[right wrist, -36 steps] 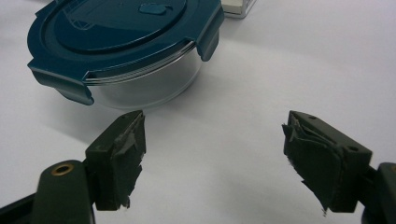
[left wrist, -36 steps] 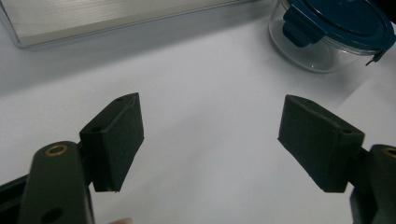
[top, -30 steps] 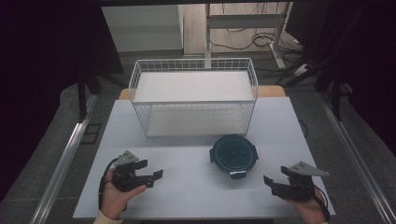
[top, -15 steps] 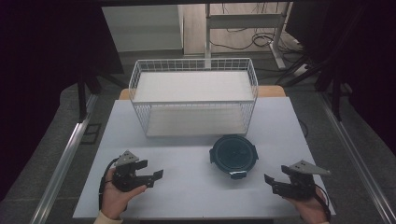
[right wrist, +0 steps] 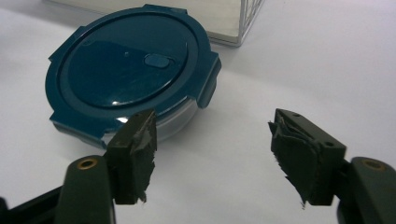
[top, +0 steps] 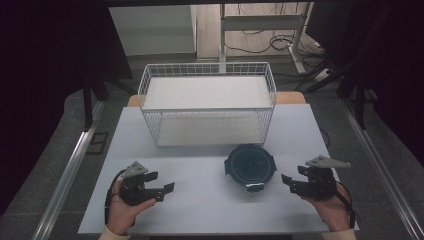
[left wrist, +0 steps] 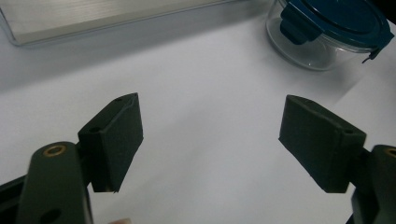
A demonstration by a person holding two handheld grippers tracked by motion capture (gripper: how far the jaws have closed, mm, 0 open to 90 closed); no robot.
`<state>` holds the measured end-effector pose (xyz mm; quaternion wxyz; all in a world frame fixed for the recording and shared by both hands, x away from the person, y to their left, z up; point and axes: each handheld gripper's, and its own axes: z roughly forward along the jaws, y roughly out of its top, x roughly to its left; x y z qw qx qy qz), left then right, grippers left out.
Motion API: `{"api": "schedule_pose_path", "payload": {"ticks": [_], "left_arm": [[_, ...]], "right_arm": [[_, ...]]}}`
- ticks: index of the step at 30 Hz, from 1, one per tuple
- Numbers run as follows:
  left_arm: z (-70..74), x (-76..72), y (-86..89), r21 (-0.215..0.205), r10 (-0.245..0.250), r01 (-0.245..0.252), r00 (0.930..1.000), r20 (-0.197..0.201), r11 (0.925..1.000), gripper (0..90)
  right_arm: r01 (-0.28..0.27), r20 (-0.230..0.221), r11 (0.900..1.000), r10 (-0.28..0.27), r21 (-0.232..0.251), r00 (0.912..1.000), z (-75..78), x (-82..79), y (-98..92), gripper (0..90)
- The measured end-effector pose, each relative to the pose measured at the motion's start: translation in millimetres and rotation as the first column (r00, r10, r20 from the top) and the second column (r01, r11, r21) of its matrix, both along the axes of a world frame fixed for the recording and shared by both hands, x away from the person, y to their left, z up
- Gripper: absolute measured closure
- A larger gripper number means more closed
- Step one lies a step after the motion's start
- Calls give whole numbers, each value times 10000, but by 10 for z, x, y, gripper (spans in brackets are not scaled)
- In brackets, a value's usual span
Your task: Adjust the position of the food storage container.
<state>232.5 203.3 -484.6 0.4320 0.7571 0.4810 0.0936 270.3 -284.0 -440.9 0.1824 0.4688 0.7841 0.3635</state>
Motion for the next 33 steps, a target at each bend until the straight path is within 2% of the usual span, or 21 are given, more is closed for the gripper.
{"api": "schedule_pose_path", "payload": {"ticks": [5, 10, 14, 15, 16, 17, 18, 20, 21, 22, 23, 25, 29, 33], "left_arm": [[3, 5, -1, 0, 37, -37, 10000, -10, 10000, 214], [1, 11, -24, 14, 5, -5, 10000, -34, 10000, 214], [0, 7, -22, 86, 3, -3, 10000, -17, 10000, 214], [0, 7, -22, 86, 3, -3, 10000, -17, 10000, 214], [0, 8, -18, 97, 21, -21, 10000, 2, 10000, 214], [0, 8, -18, 97, 21, -21, 10000, 2, 10000, 214], [-5, 13, -17, 135, -13, 13, 10000, 2, 9999, 213], [-15, 20, -20, 203, -58, 58, 10000, -19, 9998, 214], [-15, 20, -20, 203, -58, 58, 10000, -19, 9998, 214], [-21, 25, -24, 224, -82, 82, 10000, -20, 9997, 214], [-24, 29, -30, 256, -114, 115, 9999, -37, 9996, 214], [-21, 14, -45, 285, -113, 111, 9999, 73, 9995, 217], [3, 6, -46, 256, -94, 91, 9998, 151, 9996, 218], [-8, 13, -38, 264, -46, 45, 10000, 46, 9996, 220]], "right_arm": [[173, -52, 9998, -174, -88, 9998, 66, 84, 60, 391], [-49, -307, 9999, 46, -100, 9995, 135, 176, 127, 479], [-78, -400, 9999, 72, -154, 9992, 146, 297, 163, 603], [-78, -400, 9999, 72, -154, 9992, 146, 297, 163, 603], [-124, -483, 9998, 115, -183, 9988, 109, 358, 187, 678], [-124, -483, 9998, 115, -183, 9988, 109, 358, 187, 678], [-158, -610, 9990, 133, -415, 9980, 63, 420, 221, 734], [-105, -625, 9976, 62, -685, 9980, 29, 470, 245, 789], [-105, -625, 9976, 62, -685, 9980, 29, 470, 245, 789], [-37, -613, 9948, -25, -1014, 9981, 1, 551, 269, 852], [-37, -613, 9948, -25, -1014, 9981, 1, 551, 269, 852], [77, -630, 9898, -168, -1423, 9979, -19, 641, 301, 893], [-70, -796, 9885, -51, -1513, 9968, -63, 668, 322, 894], [-175, -1206, 9895, 1, -1438, 9927, -184, 689, 308, 894]]}}
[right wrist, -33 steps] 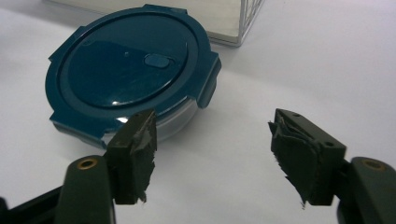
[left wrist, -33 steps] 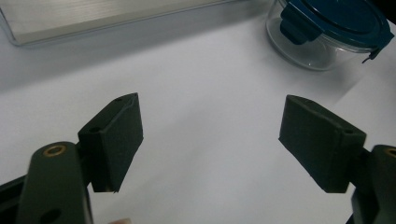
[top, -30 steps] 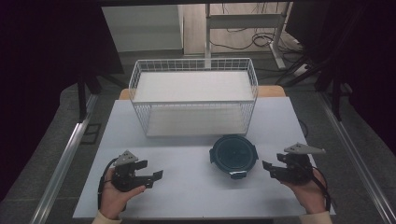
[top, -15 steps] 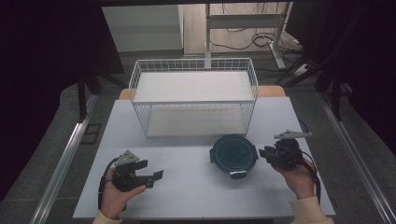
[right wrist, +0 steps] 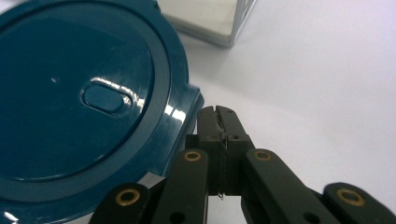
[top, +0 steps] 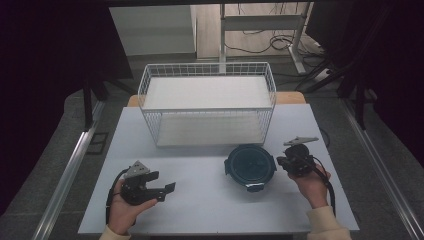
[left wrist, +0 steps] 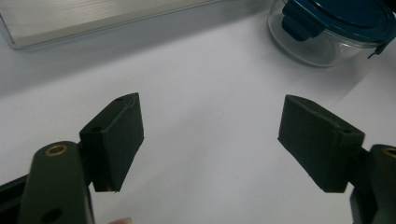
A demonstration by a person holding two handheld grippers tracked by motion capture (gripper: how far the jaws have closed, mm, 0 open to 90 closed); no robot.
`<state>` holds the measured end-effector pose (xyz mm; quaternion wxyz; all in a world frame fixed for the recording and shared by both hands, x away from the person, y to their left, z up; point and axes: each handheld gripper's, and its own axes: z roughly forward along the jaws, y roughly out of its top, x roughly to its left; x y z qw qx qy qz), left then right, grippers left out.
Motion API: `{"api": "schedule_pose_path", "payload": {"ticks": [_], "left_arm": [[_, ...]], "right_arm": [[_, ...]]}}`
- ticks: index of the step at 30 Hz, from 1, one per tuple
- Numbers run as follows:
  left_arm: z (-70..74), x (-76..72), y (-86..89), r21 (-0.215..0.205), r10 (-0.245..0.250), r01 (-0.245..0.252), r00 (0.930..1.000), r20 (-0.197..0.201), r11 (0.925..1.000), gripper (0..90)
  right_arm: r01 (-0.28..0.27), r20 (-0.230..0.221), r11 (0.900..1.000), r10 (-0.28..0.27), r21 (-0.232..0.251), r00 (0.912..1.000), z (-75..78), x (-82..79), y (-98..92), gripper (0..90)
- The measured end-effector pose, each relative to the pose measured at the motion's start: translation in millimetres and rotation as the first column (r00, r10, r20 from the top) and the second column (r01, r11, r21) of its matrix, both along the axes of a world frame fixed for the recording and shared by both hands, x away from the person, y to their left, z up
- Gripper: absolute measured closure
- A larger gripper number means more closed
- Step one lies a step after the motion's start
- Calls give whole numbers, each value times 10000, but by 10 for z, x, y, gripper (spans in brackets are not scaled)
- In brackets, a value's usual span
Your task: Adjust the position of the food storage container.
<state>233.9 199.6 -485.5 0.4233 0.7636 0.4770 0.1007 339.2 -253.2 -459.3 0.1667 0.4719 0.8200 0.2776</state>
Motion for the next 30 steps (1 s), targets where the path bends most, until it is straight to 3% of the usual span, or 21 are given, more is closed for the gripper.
{"api": "schedule_pose_path", "payload": {"ticks": [5, 10, 15, 26, 30], "left_arm": [[2, 1, 6, 4, 31, -31, 10000, -36, 10000, 220], [-4, 9, 18, -37, 118, -119, 9999, -99, 9999, 221], [-6, 13, -4, -31, 109, -109, 9999, -97, 9999, 221], [-14, 22, 14, 71, 196, -195, 9998, -66, 9998, 223], [20, 1, 13, -104, 250, -248, 9995, 206, 9996, 225]], "right_arm": [[-155, -298, 9999, 156, 48, 9994, -75, 12, 15, 895], [-140, -257, 9999, 139, -35, 9996, -54, -2, 41, 896], [-153, -130, 9984, 146, -551, 9998, -43, -34, 92, 898], [-344, -357, 9987, 330, -369, 9988, -33, -65, 128, 899], [-553, -466, 9983, 543, -195, 9974, -27, -109, 186, 899]]}}
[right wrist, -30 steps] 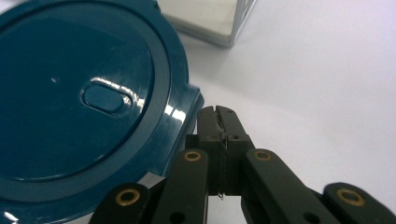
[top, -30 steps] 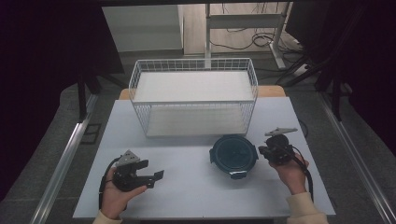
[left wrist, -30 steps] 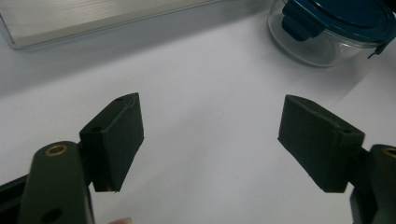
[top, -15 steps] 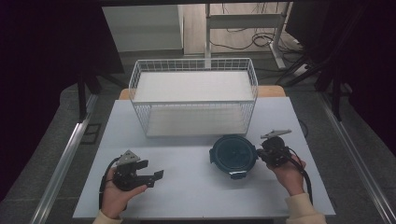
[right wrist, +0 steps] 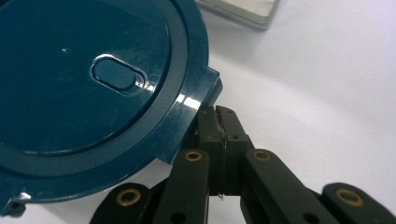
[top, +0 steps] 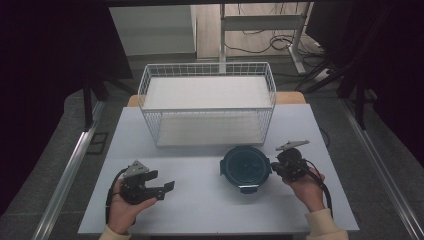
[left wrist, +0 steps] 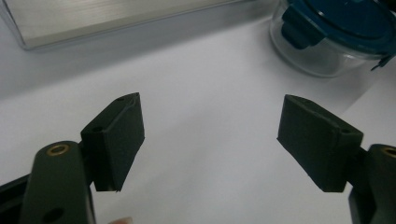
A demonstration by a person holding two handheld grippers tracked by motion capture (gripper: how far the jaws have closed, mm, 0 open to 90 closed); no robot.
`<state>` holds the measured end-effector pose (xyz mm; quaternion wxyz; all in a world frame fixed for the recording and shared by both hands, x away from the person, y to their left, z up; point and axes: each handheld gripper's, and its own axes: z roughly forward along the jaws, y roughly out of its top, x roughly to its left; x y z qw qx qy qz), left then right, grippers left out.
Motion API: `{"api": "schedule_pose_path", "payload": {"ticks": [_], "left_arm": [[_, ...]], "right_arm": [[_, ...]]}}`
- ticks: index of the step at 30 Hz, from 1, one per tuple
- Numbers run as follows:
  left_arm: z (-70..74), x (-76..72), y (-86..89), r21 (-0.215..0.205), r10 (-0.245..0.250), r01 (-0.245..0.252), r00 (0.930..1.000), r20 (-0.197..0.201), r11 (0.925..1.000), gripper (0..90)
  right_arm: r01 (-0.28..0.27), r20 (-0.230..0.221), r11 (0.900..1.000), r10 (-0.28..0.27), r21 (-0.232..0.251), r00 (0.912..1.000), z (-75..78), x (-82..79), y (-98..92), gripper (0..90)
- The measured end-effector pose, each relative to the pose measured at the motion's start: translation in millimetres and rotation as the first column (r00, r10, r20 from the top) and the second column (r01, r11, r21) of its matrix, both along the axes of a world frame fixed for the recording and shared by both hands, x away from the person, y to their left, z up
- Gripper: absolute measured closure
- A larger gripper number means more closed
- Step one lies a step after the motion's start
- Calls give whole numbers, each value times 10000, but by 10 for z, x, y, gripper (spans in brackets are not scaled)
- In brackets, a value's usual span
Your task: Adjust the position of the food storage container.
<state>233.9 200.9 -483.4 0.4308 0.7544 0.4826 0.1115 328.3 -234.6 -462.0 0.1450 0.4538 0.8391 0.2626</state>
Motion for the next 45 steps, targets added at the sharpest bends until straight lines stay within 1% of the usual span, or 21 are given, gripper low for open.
{"api": "schedule_pose_path", "payload": {"ticks": [4, 7, 12, 19, 23, 26, 28, 29, 34, 39, 41, 42, 43, 45], "left_arm": [[4, 0, -3, -28, -8, 8, 10000, 27, 10000, 225], [-4, 6, -2, -15, 12, -12, 10000, -13, 10000, 225], [-2, 5, 5, 0, 16, -16, 10000, -22, 10000, 225], [-4, 13, 9, -11, 19, -19, 10000, -37, 10000, 225], [0, 11, 8, -25, 18, -18, 10000, -22, 10000, 225], [-1, 12, 5, -15, 11, -11, 10000, -25, 10000, 225], [-4, 14, 4, -6, 12, -12, 10000, -32, 10000, 224], [-7, 17, 5, -21, 6, -6, 10000, -41, 10000, 225], [-6, 23, 6, -56, 20, -21, 10000, -63, 10000, 225], [3, 20, 6, -58, 59, -59, 10000, -37, 10000, 225], [1, 22, 4, -52, 68, -68, 10000, -44, 10000, 225], [0, 23, 4, -43, 61, -61, 10000, -48, 10000, 225], [-2, 24, 3, -35, 58, -58, 10000, -52, 10000, 225], [-5, 25, 6, -18, 63, -63, 10000, -50, 10000, 225]], "right_arm": [[-199, -4, 9998, 199, 98, 9998, 10, -26, 47, 899], [-333, -38, 9994, 333, 79, 9994, 3, -32, 99, 899], [-373, -90, 9991, 375, 194, 9993, -13, -37, 124, 899], [-501, 24, 9985, 501, 200, 9987, -26, -35, 193, 899], [-596, 4, 9978, 596, 282, 9982, -29, -50, 229, 900], [-808, -45, 9956, 811, 468, 9967, -38, -67, 293, 900], [-835, -36, 9953, 838, 482, 9965, -41, -68, 309, 900], [-885, -11, 9949, 887, 475, 9961, -45, -66, 355, 900], [-1013, -35, 9933, 1016, 559, 9948, -56, -42, 450, 900], [-1254, 9, 9906, 1255, 554, 9921, -67, -48, 569, 900], [-1513, -58, 9865, 1519, 626, 9884, -64, -69, 615, 900], [-1513, -58, 9865, 1519, 626, 9884, -64, -69, 615, 900], [-1655, -62, 9839, 1663, 669, 9861, -60, -85, 642, 900], [-1738, -52, 9823, 1746, 698, 9846, -64, -95, 666, 900]]}}
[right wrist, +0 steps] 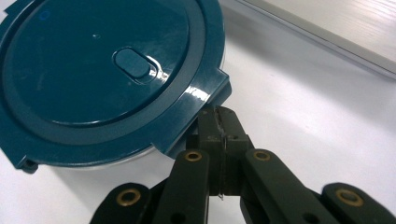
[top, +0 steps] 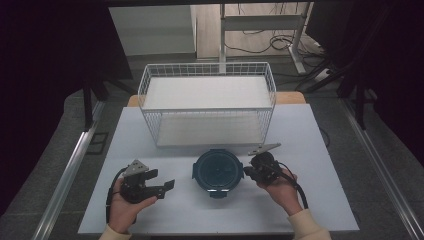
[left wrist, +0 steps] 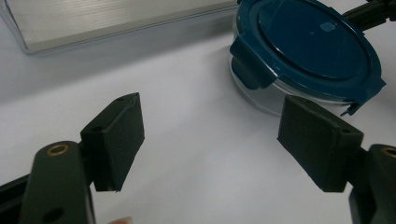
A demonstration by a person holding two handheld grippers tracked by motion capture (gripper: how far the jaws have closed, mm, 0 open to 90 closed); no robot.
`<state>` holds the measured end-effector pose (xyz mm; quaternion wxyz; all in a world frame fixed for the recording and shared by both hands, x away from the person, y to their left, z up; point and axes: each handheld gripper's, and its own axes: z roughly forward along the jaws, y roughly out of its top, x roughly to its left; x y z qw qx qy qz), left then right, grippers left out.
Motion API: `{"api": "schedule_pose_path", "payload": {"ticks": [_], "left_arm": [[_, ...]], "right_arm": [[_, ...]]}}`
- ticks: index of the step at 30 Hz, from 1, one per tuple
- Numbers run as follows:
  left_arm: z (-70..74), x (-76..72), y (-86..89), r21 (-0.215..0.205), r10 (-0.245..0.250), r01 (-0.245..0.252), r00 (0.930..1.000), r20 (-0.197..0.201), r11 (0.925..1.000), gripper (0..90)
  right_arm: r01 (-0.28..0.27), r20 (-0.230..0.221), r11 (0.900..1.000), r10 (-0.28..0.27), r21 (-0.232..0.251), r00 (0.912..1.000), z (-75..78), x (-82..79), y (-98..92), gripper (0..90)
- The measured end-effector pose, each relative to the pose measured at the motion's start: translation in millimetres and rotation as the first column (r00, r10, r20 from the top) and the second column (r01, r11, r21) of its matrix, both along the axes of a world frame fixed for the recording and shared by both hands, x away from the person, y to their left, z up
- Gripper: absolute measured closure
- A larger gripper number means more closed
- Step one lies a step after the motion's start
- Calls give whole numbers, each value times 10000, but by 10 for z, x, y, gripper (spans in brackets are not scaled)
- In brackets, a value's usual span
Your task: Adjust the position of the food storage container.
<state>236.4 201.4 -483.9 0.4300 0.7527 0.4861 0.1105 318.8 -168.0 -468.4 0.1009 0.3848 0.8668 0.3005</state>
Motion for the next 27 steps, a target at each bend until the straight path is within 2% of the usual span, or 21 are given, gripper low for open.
{"api": "schedule_pose_path", "payload": {"ticks": [3, 4, 5, 6, 7, 9, 10, 12, 13, 14, 16, 18, 20, 21, 22, 27], "left_arm": [[1, -3, 7, -17, 29, -29, 10000, 12, 10000, 225], [9, -6, 24, -61, 59, -58, 10000, 62, 10000, 224], [9, -6, 24, -61, 59, -58, 10000, 62, 10000, 224], [18, -9, 41, -93, 97, -96, 9999, 91, 9999, 224], [22, -12, 51, -139, 146, -145, 9998, 108, 9998, 224], [28, -13, 72, -219, 213, -210, 9997, 133, 9995, 224], [28, -12, 78, -249, 237, -233, 9996, 141, 9994, 224], [26, -10, 74, -222, 214, -212, 9997, 125, 9995, 224], [26, -10, 74, -222, 214, -212, 9997, 125, 9995, 224], [28, -12, 70, -203, 186, -184, 9998, 123, 9996, 224], [33, -14, 66, -208, 181, -178, 9997, 146, 9996, 224], [39, -16, 68, -219, 181, -178, 9997, 152, 9996, 222], [30, -14, 79, -244, 199, -196, 9997, 133, 9995, 222], [26, -10, 88, -229, 210, -208, 9997, 99, 9995, 222], [38, -10, 111, -309, 264, -263, 9996, 23, 9992, 224], [92, -29, 107, -372, 170, -166, 9998, 97, 9992, 231]], "right_arm": [[-62, 75, 10000, 62, -19, 10000, -10, -3, 8, 900], [-143, -71, 9996, 144, 223, 9999, -9, -2, -27, 899], [-143, -71, 9996, 144, 223, 9999, -9, -2, -27, 899], [-207, -80, 9989, 210, 419, 9997, -1, -6, -49, 899], [-149, -31, 9968, 152, 783, 9999, 25, -19, -95, 899], [49, 417, 9958, -87, 914, 9991, 81, -50, -175, 899], [107, 501, 9942, -161, 1066, 9986, 99, -65, -208, 899], [195, 744, 9847, -328, 1733, 9967, 147, -119, -359, 896], [195, 744, 9847, -328, 1733, 9967, 147, -119, -359, 896], [203, 777, 9806, -361, 1948, 9963, 154, -140, -405, 858], [353, 911, 9689, -593, 2450, 9941, 157, -186, -490, 568], [814, 1130, 9677, -1110, 2386, 9874, 137, -232, -561, 397], [998, 895, 9576, -1282, 2702, 9877, 120, -230, -607, 355], [998, 895, 9576, -1282, 2702, 9877, 120, -230, -607, 355], [1112, 716, 9533, -1364, 2810, 9881, 103, -217, -647, 322], [1083, 584, 9512, -1305, 2890, 9897, 76, -203, -662, 276]]}}
